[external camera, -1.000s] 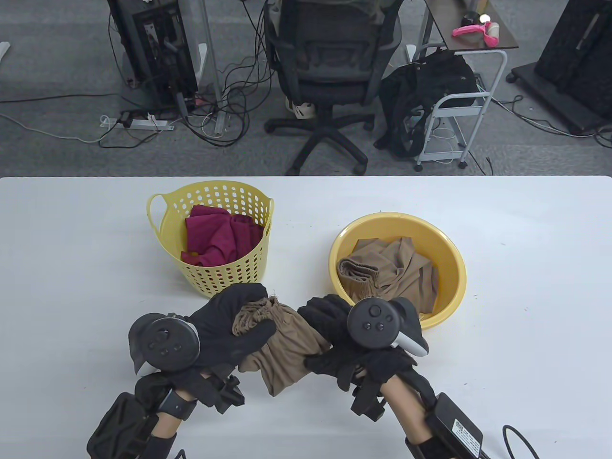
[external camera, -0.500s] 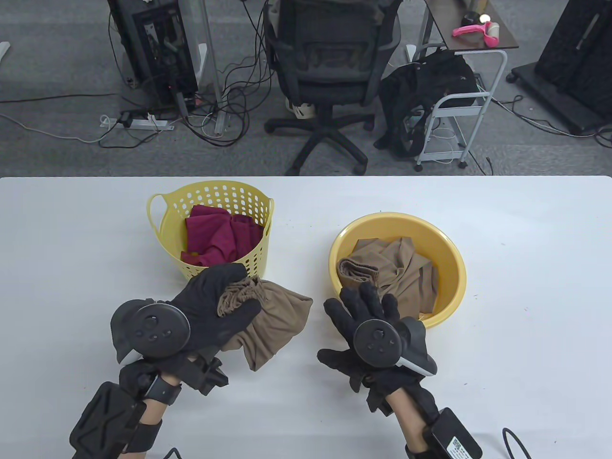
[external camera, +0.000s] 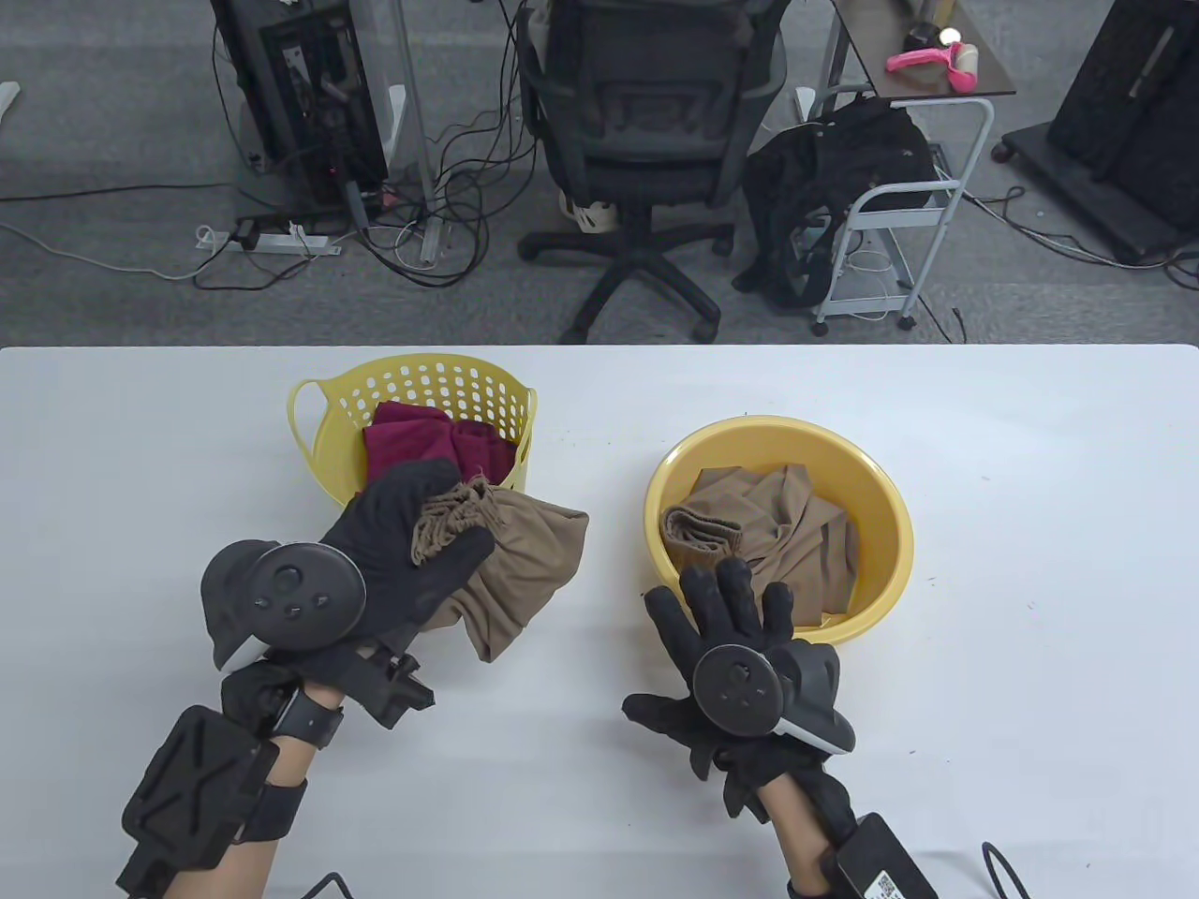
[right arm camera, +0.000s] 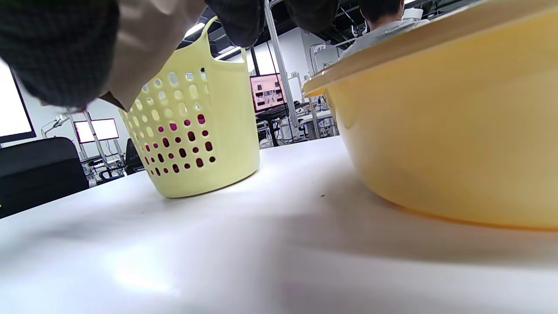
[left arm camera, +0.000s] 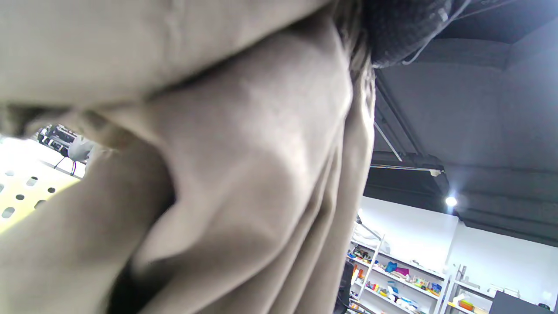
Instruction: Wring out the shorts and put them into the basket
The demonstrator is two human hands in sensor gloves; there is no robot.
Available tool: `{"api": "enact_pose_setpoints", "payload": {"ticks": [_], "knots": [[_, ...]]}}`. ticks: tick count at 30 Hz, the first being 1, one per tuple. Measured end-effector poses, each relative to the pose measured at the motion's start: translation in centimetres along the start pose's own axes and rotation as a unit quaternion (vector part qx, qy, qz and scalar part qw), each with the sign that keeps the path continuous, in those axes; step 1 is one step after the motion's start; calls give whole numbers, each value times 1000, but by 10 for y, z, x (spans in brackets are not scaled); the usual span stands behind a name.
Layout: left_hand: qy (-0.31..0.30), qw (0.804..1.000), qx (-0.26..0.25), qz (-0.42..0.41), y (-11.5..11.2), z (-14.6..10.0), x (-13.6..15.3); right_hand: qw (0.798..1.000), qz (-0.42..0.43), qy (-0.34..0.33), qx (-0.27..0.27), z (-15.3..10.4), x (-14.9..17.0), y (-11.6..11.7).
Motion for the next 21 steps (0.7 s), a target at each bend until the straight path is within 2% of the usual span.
{"api": "enact_pose_setpoints", "payload": {"ticks": [12, 16, 21], "knots": [[39, 998, -37, 34, 35, 29, 16, 1000, 0, 2, 7, -2, 3, -3], [53, 997, -38, 40, 32, 39, 23, 1000, 0, 3, 8, -3, 4, -3], [80, 995, -28, 49, 17, 49, 37, 1000, 4, 4, 12, -4, 6, -6]]}}
Point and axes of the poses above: the tracker on the back of each hand, its own x axis roughly to the little-finger side, its own z axis roughly from the wrist to the fingertips, y = z × x, the point moved 1 cm from there along z, roughly from the wrist to the fingertips, and after that the axes turned 11 degrees about z, right-handed, at the moved point
